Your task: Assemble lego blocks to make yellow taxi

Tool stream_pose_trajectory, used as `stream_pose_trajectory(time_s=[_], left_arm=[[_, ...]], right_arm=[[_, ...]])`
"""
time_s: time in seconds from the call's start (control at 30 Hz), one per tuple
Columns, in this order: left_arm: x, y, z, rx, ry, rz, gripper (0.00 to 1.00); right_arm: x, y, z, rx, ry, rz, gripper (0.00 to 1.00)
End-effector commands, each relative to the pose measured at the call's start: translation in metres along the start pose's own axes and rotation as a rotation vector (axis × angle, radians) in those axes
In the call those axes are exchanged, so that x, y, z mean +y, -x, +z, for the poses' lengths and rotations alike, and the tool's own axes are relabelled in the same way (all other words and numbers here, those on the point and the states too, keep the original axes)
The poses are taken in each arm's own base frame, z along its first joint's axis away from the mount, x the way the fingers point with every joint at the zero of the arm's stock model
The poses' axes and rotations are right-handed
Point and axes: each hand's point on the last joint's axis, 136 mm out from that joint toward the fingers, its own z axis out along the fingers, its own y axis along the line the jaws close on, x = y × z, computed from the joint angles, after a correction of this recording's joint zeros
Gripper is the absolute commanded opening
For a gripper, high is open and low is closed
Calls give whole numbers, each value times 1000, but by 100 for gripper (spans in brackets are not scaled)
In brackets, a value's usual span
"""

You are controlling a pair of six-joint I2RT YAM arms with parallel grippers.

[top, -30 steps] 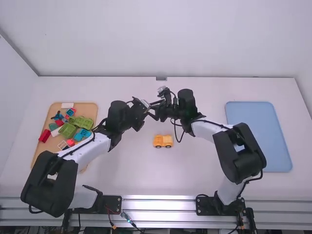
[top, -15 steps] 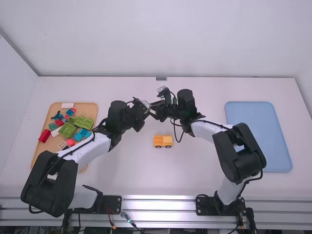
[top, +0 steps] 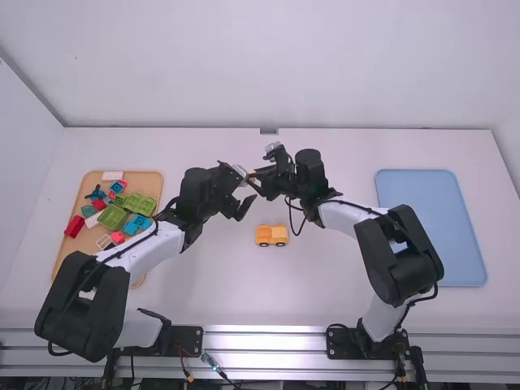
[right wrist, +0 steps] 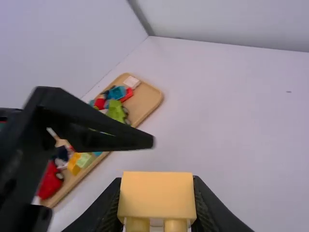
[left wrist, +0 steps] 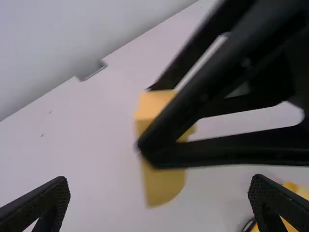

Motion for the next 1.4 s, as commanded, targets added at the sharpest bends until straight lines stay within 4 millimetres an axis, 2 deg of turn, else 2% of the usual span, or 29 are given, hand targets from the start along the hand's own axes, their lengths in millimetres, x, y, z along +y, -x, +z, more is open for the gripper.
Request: stream_pose_trajectory(time_s=[0.0, 0.1, 0.13, 0.2, 0.23, 0.33, 0.43, 0.5, 0.53, 0.57, 0.63, 0.67, 0.83, 0.9, 1.0, 1.13, 1.2, 1.37], left_arm=[[31, -14, -3, 58, 180, -121, 99], [50, -24, -8, 103, 251, -150, 99], [65, -28, -13, 118, 298, -210, 99], [75, -30, -17, 122, 321, -257, 99], [87, -33, -21, 126, 340, -305, 99], [118, -43, -35, 115, 373, -415, 99], [141, -49, -48, 93, 399, -477, 99], [156, -54, -60, 81, 425, -509, 99], [174, -58, -75, 59, 471, -579, 99], [176, -59, -77, 57, 477, -587, 99], [198, -66, -100, 27, 548, -675, 99], [202, -67, -108, 17, 551, -687, 99], [211, -66, -129, -9, 546, -706, 99], [212, -66, -136, -14, 547, -714, 99], [209, -69, -140, -6, 551, -721, 99], [208, -72, -139, 8, 552, -708, 99], [207, -73, -139, 11, 551, -709, 99], [207, -73, -139, 14, 550, -694, 99]], right_arm=[[-32, 6, -3, -29, -167, -34, 19], [-42, 3, -6, 8, -230, -55, 16], [-44, 3, -6, 54, -246, -71, 14], [-46, 2, -6, 99, -258, -86, 12], [-46, 2, -7, 157, -272, -108, 11], [-29, 1, -7, 310, -242, -224, 9], [-12, -1, -7, 395, -196, -318, 11], [-2, -2, -8, 438, -173, -363, 8], [8, -4, -8, 477, -148, -407, 7], [10, -5, -8, 486, -141, -418, 7], [27, -9, -8, 546, -107, -486, 6], [33, -12, -8, 578, -112, -528, 6], [52, -24, -2, 684, -125, -671, 5], [63, -36, 10, 742, -97, -726, 1], [70, -56, 22, 841, -52, -766, 0], [73, -82, 34, 963, 5, -781, 0], [67, -98, 38, 1053, 16, -797, 0], [62, -137, 40, 1250, 50, -851, 0]])
